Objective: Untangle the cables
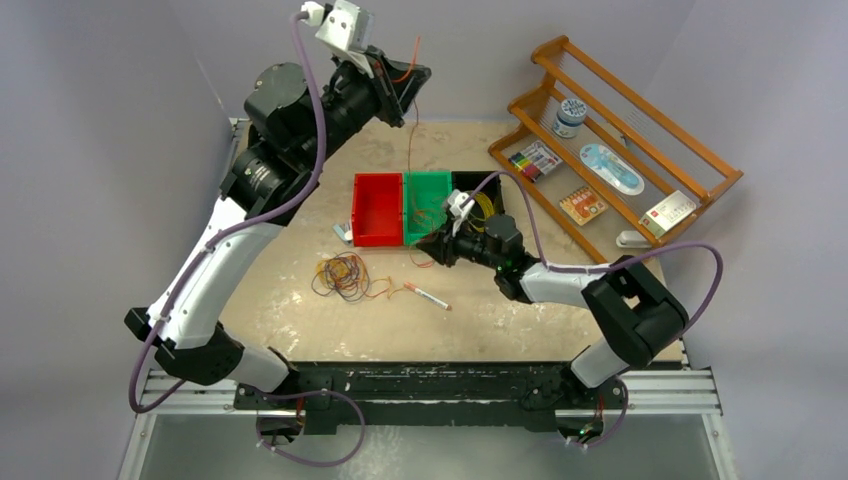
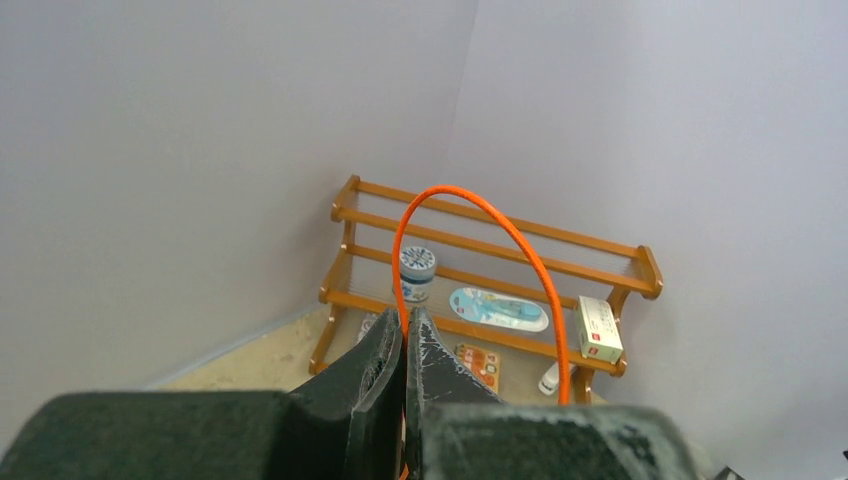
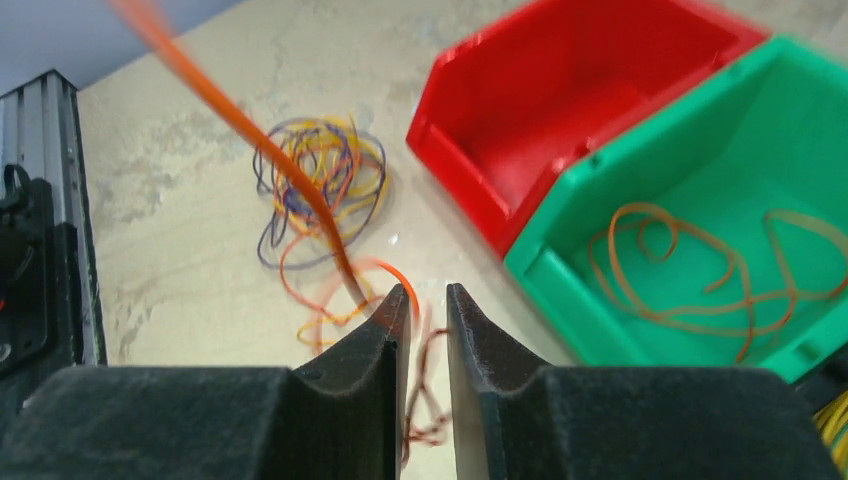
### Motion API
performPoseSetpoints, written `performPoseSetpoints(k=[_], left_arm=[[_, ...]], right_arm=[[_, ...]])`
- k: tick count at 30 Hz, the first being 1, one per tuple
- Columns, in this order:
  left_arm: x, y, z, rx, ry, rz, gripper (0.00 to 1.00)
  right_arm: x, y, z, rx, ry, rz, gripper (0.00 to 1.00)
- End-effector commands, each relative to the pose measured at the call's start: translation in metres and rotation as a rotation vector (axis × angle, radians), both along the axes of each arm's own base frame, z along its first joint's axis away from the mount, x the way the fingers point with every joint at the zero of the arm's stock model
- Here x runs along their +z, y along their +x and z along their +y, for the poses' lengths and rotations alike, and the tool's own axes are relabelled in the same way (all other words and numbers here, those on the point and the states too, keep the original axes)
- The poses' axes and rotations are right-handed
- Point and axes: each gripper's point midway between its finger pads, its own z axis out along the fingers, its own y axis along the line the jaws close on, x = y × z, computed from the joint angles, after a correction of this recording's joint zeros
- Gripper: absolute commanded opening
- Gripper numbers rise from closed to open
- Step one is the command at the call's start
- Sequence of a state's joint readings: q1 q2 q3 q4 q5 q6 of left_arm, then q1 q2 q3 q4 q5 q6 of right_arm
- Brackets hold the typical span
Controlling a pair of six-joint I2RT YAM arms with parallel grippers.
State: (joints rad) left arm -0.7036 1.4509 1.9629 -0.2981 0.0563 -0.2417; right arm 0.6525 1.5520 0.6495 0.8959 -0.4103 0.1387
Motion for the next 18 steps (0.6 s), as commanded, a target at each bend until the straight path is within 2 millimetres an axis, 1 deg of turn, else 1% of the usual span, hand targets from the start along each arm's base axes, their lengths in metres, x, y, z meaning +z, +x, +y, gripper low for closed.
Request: performPoseSetpoints(k=[1, 6, 11, 15, 18], left_arm=[[0.039, -0.006, 0.017, 0.055, -0.030, -0.092, 0.00], [0.051, -0.005, 0.022, 0.078, -0.035, -0.117, 0.00], [0.056, -0.004, 0.024, 0.091, -0.036, -0.127, 0.00], [0.058, -0.002, 0.025, 0.101, -0.035, -0.132, 0.00], [0.053, 0.002, 0.021, 0.100, -0.025, -0.121, 0.00]], right_arm=[[0.003, -0.005, -0.001, -0.018, 0.075, 0.014, 0.22], [-0.016, -0.010, -0.005, -0.030, 0.064, 0.055, 0.21], [-0.028, -0.015, -0.007, -0.030, 0.058, 0.082, 0.20], [-0.033, -0.019, -0.011, -0.033, 0.056, 0.096, 0.20], [-0.031, -0.018, -0.015, -0.056, 0.053, 0.092, 0.21]])
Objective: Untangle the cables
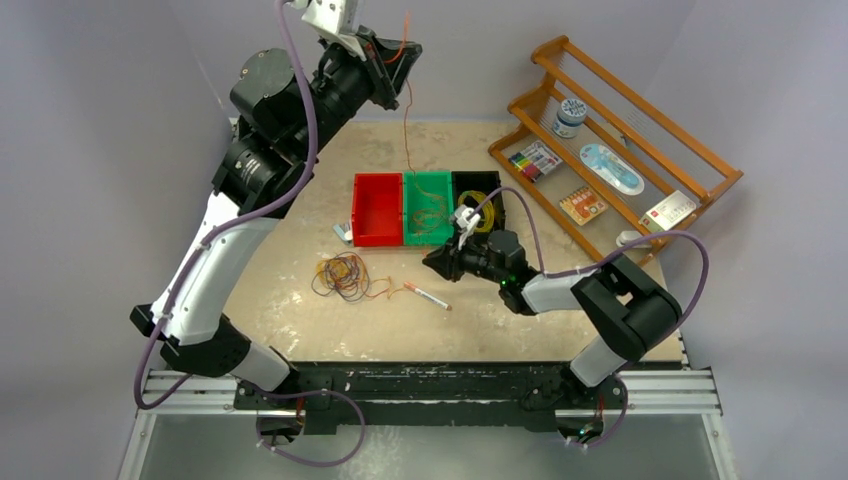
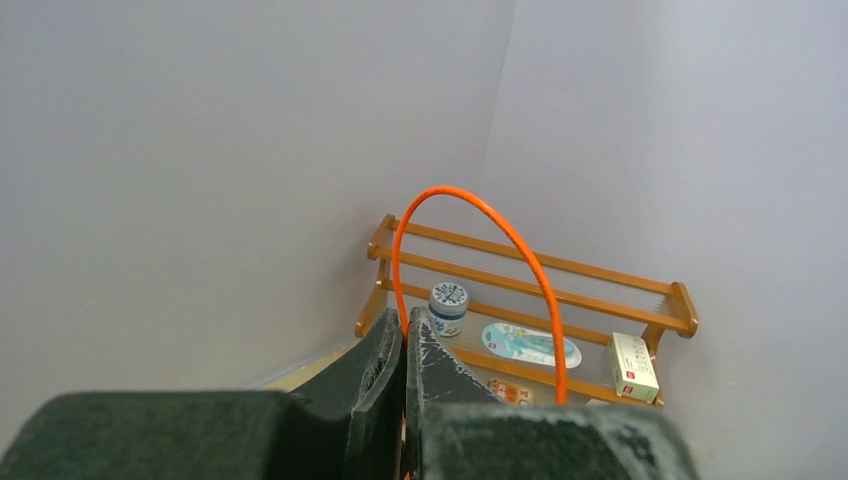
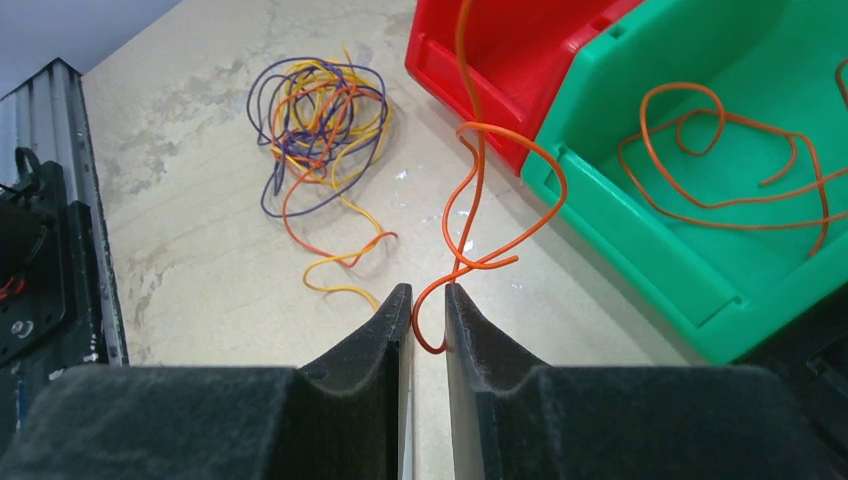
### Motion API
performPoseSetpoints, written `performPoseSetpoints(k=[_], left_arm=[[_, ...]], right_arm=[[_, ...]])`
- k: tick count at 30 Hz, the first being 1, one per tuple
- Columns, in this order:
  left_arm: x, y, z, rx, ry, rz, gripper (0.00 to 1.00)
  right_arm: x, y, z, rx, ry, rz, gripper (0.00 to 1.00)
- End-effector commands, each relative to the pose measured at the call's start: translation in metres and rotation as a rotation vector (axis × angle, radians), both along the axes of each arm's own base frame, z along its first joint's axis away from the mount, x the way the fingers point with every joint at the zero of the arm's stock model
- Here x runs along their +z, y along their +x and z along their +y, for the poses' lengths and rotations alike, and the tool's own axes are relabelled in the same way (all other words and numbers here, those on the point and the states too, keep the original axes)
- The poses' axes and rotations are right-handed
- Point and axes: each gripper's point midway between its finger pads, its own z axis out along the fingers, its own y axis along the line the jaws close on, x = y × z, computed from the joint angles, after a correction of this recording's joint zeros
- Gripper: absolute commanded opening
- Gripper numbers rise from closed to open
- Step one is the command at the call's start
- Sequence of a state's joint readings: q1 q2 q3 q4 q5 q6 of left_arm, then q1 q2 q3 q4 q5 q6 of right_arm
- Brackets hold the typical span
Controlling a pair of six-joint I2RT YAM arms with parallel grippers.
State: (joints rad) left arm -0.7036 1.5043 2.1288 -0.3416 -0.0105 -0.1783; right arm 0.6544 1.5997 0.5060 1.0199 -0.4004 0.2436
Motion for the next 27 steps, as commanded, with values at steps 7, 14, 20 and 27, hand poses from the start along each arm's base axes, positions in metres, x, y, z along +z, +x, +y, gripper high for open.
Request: performPoseSetpoints(k=[7, 14, 20, 27], left_arm=[[0.009, 0.003, 0.002, 0.026, 0.004, -0.031, 0.00], [0.008, 0.012, 0.002, 0.056, 0.027, -0.035, 0.00], [0.007, 0.016, 0.003, 0.077, 0.037, -0.039, 0.00], [0.022, 0.015, 0.012, 0.113, 0.039, -0.074, 0.00]], right_arm=[[0.015, 0.003, -0.023, -0.111, -0.029, -0.047, 0.22], [0.017, 0.002, -0.044, -0.201, -0.081, -0.033, 0.07], [0.015, 0.006, -0.062, -0.307, -0.099, -0.003, 0.00], [-0.008, 0.016, -0.078, -0.457, -0.140, 0.120, 0.00]])
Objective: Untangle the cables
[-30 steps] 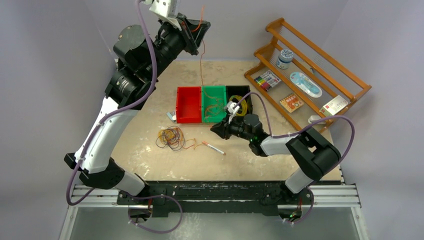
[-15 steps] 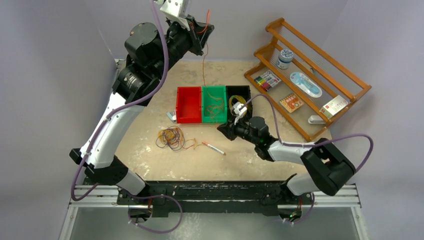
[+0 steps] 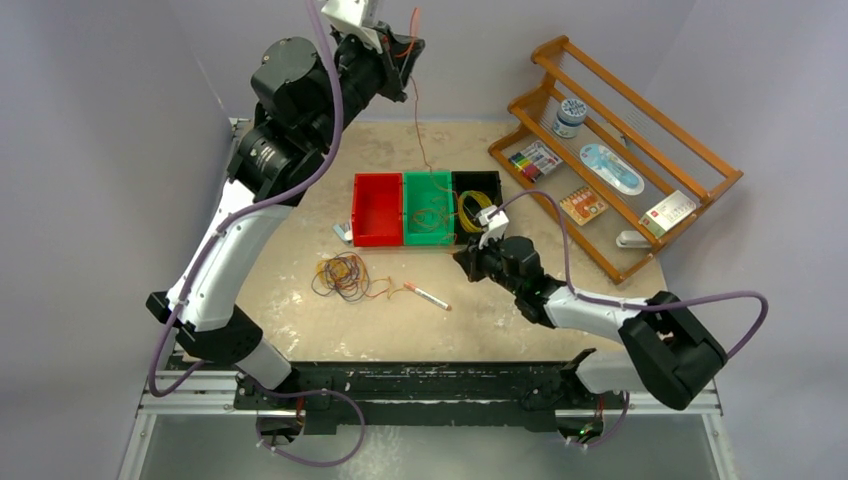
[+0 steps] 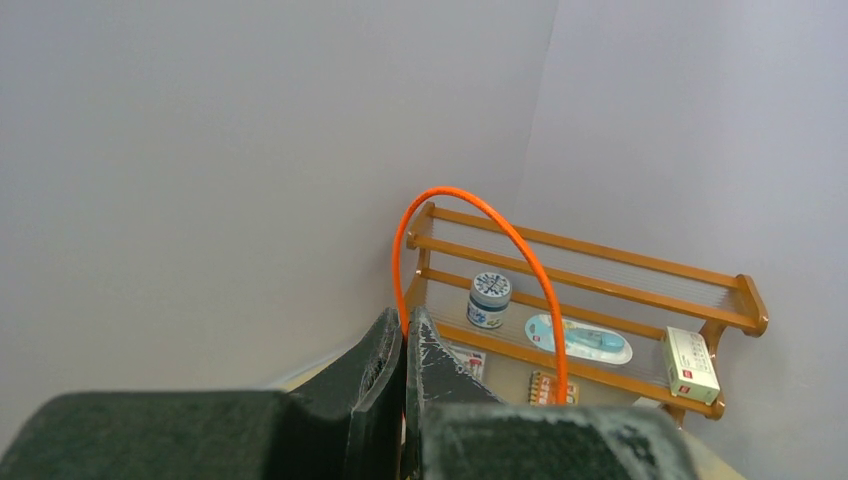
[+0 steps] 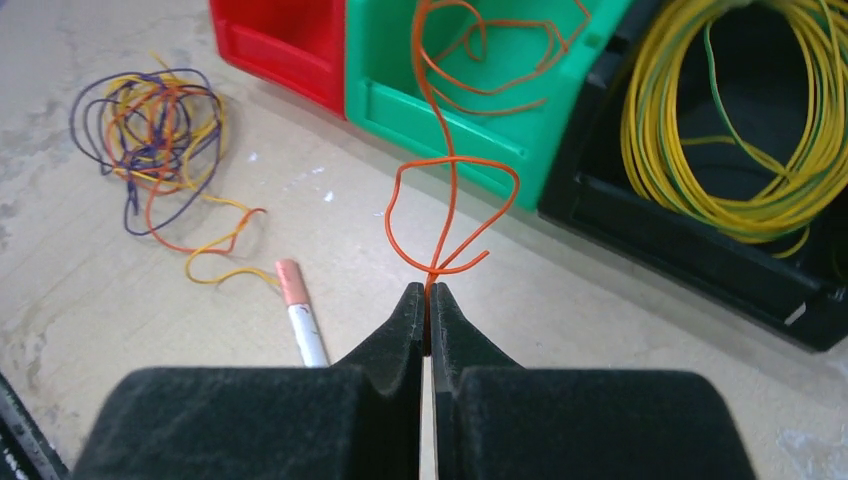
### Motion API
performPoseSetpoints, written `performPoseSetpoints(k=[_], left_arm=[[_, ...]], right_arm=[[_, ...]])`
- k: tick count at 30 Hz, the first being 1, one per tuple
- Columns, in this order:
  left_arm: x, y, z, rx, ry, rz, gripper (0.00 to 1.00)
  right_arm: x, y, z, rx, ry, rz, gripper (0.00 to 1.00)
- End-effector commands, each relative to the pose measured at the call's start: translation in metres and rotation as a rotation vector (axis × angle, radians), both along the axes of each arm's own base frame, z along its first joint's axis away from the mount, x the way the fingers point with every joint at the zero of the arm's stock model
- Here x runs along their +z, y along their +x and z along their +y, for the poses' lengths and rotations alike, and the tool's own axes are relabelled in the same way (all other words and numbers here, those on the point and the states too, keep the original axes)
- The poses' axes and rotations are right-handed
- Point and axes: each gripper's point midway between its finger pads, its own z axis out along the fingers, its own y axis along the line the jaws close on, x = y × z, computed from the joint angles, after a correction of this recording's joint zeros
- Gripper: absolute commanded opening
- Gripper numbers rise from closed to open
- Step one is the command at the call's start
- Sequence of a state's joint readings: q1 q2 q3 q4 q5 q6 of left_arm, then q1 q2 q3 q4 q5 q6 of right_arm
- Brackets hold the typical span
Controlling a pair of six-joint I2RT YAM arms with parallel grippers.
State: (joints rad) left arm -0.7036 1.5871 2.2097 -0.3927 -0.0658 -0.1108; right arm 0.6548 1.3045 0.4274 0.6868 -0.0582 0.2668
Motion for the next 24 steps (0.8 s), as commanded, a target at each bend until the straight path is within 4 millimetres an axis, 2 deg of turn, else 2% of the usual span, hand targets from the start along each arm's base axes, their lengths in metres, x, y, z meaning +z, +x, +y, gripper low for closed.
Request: performPoseSetpoints(k=[1, 5, 15, 21, 24], left_arm=[[0.040, -0.012, 0.020, 0.046, -0.036, -0.097, 0.00], [0.051, -0.013, 0.029, 0.083, -0.029, -0.130, 0.00], [0.078, -0.019, 0.070, 0.243, -0.014, -0.212, 0.00], [0.070, -0.018, 0.066, 0.233, 0.002, -0.202, 0.00], [0.062, -0.016, 0.059, 0.204, 0.009, -0.188, 0.00]], right_arm=[[-0.015, 0.010, -0.013, -0.139, -0.014, 0.080, 0.00], [-0.037, 0.011, -0.013, -0.176, -0.030, 0.169, 0.00], [-0.069, 0.008, -0.009, -0.182, -0.044, 0.262, 0.00], [-0.060, 0.012, -0.008, -0.181, -0.029, 0.240, 0.00], [-0.035, 0.014, -0.004, -0.155, 0.005, 0.179, 0.00]])
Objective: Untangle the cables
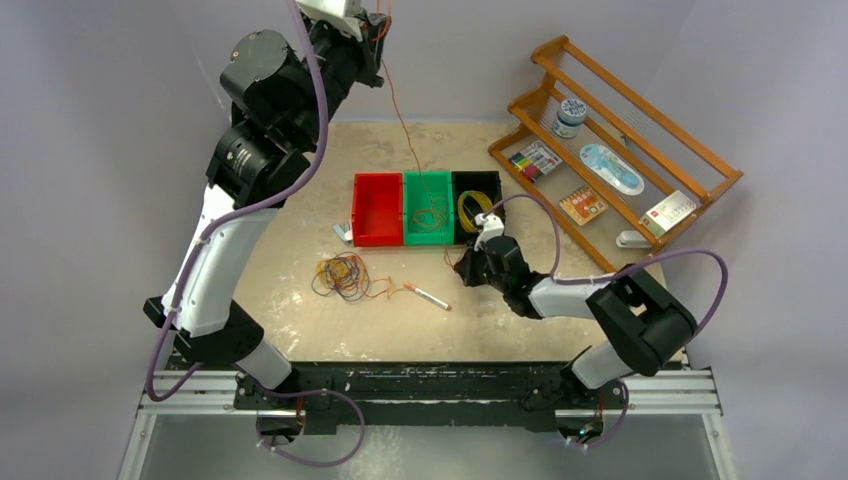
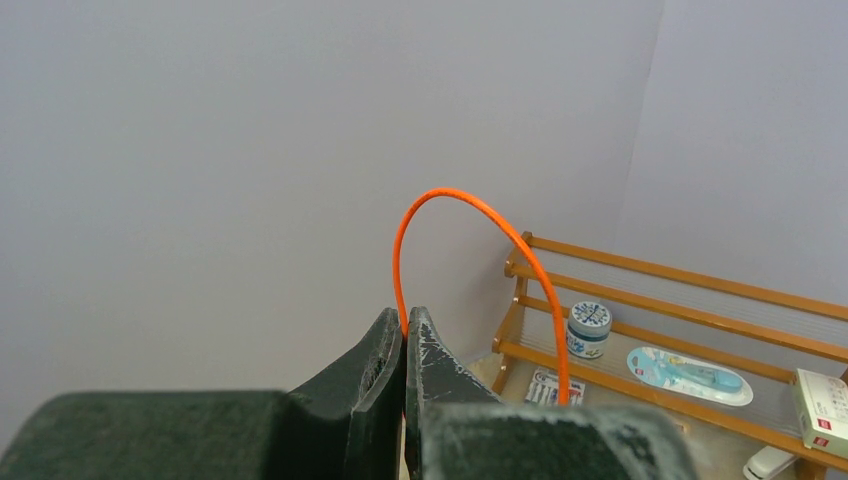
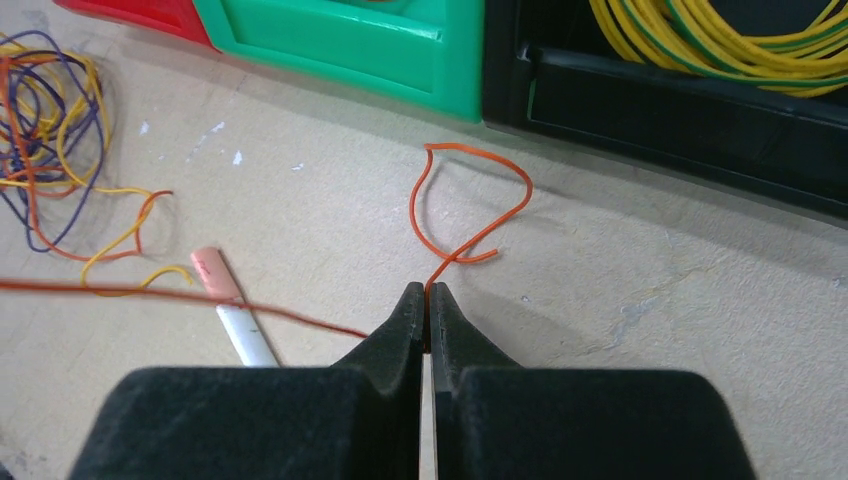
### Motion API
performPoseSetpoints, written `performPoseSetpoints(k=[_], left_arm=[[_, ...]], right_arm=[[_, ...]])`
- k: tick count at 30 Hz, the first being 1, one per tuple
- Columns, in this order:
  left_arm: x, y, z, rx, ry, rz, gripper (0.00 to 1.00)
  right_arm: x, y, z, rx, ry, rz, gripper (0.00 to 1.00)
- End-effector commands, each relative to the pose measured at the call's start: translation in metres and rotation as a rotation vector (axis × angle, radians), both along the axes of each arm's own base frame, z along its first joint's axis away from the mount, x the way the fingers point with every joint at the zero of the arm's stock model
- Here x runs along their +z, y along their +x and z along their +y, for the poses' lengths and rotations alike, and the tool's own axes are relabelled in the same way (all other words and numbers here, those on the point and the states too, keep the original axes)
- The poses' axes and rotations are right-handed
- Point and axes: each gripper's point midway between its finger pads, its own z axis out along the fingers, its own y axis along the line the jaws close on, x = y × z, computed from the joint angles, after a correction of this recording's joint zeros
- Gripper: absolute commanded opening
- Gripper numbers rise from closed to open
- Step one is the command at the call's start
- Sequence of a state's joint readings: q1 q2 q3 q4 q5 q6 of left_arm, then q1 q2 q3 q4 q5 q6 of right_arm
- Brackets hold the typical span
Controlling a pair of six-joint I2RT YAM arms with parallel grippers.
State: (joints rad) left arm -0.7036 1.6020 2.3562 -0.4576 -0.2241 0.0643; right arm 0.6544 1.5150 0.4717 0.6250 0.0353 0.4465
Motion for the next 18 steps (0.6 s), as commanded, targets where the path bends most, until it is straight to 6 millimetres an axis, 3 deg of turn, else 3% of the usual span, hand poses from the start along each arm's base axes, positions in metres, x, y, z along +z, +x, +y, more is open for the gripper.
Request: performPoseSetpoints(k=[1, 4, 9, 18], left_arm=[[0.023, -0.015, 0.009, -0.014, -0.051, -0.072, 0.00], [0.015, -0.015, 0.002, -0.047, -0.050, -0.062, 0.00], [0.011, -0.020, -0.002, -0.081, -0.057, -0.063, 0.00], [0.006, -0.017, -0.010, -0.106, -0.046, -0.054, 0.00]], right_arm=[[0.043, 0.011, 0.006, 0.009, 0.050, -0.106, 0.00], [0.075, 0.015, 0.007, 0.020, 0.071, -0.174, 0.00], [0.120, 0.022, 0.005, 0.006, 0.087, -0.262, 0.14], [0.152, 0.025, -0.007, -0.046, 0.096, -0.330, 0.32]])
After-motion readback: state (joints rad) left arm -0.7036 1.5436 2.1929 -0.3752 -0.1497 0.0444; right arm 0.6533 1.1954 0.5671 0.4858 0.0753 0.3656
